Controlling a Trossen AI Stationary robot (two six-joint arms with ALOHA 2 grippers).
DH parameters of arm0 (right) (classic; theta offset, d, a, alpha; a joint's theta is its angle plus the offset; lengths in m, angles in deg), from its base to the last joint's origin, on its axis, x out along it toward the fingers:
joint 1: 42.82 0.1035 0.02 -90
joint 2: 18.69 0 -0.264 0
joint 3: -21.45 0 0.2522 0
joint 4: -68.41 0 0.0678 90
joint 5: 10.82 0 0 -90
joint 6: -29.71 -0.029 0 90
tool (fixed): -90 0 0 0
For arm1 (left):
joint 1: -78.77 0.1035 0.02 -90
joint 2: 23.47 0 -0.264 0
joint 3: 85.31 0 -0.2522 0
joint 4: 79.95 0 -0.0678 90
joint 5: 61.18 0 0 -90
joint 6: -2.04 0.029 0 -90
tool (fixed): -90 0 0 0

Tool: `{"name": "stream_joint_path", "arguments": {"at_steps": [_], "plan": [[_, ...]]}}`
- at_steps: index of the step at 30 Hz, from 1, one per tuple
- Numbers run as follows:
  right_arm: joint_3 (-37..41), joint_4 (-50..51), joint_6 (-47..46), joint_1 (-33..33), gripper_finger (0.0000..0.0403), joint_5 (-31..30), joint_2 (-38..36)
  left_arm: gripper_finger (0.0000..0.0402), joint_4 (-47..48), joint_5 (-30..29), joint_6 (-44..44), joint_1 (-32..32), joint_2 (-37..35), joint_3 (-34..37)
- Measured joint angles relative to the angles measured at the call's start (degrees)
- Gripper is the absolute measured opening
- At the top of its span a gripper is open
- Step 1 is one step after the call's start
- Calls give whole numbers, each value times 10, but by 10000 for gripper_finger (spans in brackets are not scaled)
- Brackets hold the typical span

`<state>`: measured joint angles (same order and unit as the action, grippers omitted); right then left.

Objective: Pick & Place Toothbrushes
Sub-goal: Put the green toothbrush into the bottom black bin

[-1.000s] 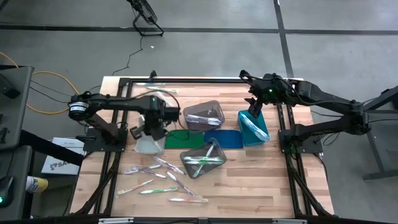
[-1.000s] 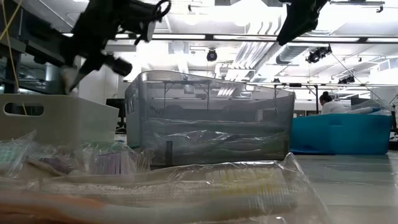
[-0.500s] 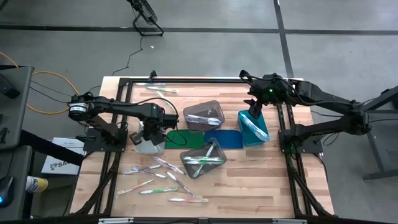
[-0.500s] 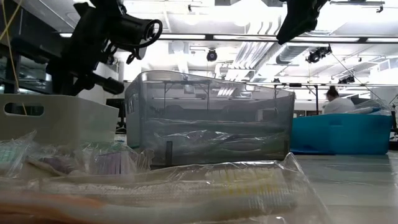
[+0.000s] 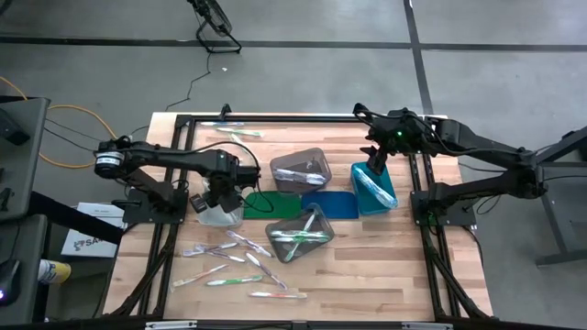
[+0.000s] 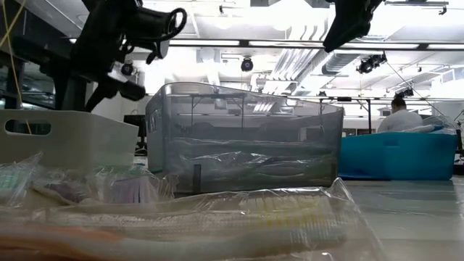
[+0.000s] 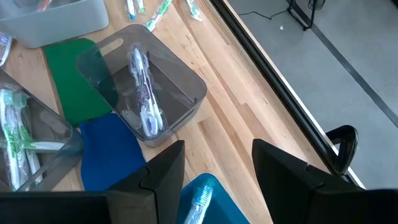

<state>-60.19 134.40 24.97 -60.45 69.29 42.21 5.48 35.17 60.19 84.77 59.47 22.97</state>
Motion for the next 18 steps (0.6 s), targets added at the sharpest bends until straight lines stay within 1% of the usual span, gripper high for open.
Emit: {"name": "stream_joint_path", "arguments": {"at_steps": [3,7,10,12,14,18], "plan": [[0,1,-2,0,181,0,0,132,13,-46,-12,0,-13,-32],[0,4,-3,0,181,0,0,128,-8,-119,-19,14,-39,-83],[0,4,-13,0,181,0,0,123,-45,-154,-41,56,-51,-113],[0,4,-17,0,181,0,0,120,-58,-153,-48,100,-51,-124],[0,5,-17,0,181,0,0,119,-67,-134,-45,156,-51,-127],[0,5,-17,0,181,-6,0,118,-108,-78,-6,264,-39,-122]]}}
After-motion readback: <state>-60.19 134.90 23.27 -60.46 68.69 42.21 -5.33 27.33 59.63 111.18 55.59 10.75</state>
